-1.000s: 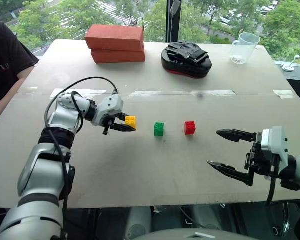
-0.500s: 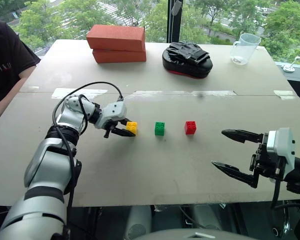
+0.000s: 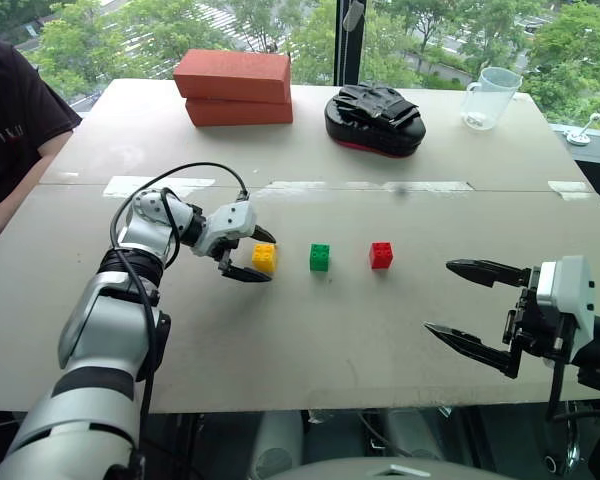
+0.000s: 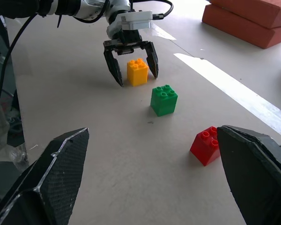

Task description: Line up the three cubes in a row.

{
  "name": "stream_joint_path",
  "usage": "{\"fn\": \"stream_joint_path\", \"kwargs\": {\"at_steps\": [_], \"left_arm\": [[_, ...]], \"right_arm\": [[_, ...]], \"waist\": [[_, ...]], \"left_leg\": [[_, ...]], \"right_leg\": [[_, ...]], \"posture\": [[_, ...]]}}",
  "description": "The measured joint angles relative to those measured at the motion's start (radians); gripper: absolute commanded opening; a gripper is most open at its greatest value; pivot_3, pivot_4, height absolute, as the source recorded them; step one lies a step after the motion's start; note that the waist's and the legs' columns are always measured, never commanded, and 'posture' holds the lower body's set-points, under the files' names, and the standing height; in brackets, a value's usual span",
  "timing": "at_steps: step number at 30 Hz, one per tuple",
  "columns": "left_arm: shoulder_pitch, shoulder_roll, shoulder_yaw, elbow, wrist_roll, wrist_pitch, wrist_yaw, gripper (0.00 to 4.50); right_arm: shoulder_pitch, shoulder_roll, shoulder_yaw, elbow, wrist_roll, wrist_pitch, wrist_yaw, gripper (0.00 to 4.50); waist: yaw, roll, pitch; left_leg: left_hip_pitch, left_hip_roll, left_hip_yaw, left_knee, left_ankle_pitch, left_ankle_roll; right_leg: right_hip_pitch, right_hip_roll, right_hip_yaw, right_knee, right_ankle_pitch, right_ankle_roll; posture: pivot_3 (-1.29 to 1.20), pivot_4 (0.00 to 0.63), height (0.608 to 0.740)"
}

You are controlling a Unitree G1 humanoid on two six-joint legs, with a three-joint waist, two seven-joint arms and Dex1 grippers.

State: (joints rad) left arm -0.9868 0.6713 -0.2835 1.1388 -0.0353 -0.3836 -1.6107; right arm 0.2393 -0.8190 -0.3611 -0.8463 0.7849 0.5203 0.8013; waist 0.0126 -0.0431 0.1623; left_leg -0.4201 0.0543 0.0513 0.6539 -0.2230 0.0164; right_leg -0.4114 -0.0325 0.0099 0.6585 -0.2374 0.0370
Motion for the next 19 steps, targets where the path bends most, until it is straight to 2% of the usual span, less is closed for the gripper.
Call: {"fn": "stream_joint_path", "kwargs": {"at_steps": [3,6,8,10,11,12,15,19], "left_arm": [[0.040,0.030,0.034,-0.082,-0.072,0.059,0.000,4.42],[0.266,0.129,0.175,-0.412,-0.216,0.286,0.024,4.42],[0.491,0.187,0.305,-0.722,-0.325,0.502,0.132,4.42],[0.668,0.194,0.425,-0.975,-0.409,0.668,0.261,4.42],[0.801,0.185,0.524,-1.140,-0.464,0.773,0.358,4.42],[0.859,0.178,0.554,-1.193,-0.482,0.812,0.395,4.42],[1.108,0.079,0.717,-1.438,-0.543,0.930,0.570,4.42],[1.299,-0.015,0.788,-1.603,-0.576,1.000,0.705,4.42]], "right_arm": [[0.006,0.000,-0.001,0.001,-0.002,-0.002,0.004,4.50],[0.071,0.005,-0.020,0.033,-0.027,-0.021,0.026,4.50],[0.136,0.018,-0.048,0.089,-0.063,-0.045,0.056,4.50],[0.169,0.033,-0.065,0.113,-0.087,-0.083,0.085,4.50],[0.193,0.044,-0.083,0.135,-0.099,-0.108,0.105,4.50],[0.207,0.047,-0.087,0.149,-0.104,-0.115,0.112,4.50],[0.226,0.063,-0.097,0.215,-0.124,-0.153,0.144,4.50],[0.213,0.068,-0.098,0.317,-0.165,-0.198,0.174,4.50]], "waist": [[-0.002,0.000,0.000],[-0.026,0.000,0.000],[-0.030,0.001,0.000],[-0.026,0.001,0.000],[-0.023,0.001,0.000],[-0.021,0.002,0.000],[-0.024,0.003,-0.001],[-0.015,0.002,-0.002]], "left_leg": [[0.000,0.000,-0.001,0.000,0.000,0.000],[0.001,0.004,-0.003,-0.001,0.000,0.000],[0.002,0.004,-0.003,-0.002,0.000,0.000],[0.003,0.004,-0.003,-0.002,0.000,0.000],[0.003,0.004,-0.004,-0.002,0.000,0.000],[0.005,0.004,-0.003,-0.002,0.000,0.000],[0.008,0.003,-0.002,-0.001,0.000,0.000],[0.009,0.003,-0.003,-0.001,0.000,0.000]], "right_leg": [[0.000,0.000,0.000,0.000,0.000,0.000],[0.000,-0.001,0.003,0.001,0.000,0.000],[0.000,-0.003,0.003,0.001,-0.001,0.001],[0.000,-0.004,0.003,0.001,-0.001,0.002],[0.001,-0.004,0.002,0.001,-0.002,0.002],[0.002,-0.005,0.002,0.000,-0.003,0.000],[0.004,-0.012,0.003,0.000,-0.005,0.001],[0.005,-0.012,0.002,0.000,-0.006,0.001]], "posture": [[0.00,0.150,0.740],[0.00,0.150,0.740],[0.00,0.150,0.740],[0.00,0.150,0.740],[0.00,0.150,0.740],[0.00,0.150,0.740],[0.00,0.150,0.740],[0.00,0.150,0.740]]}}
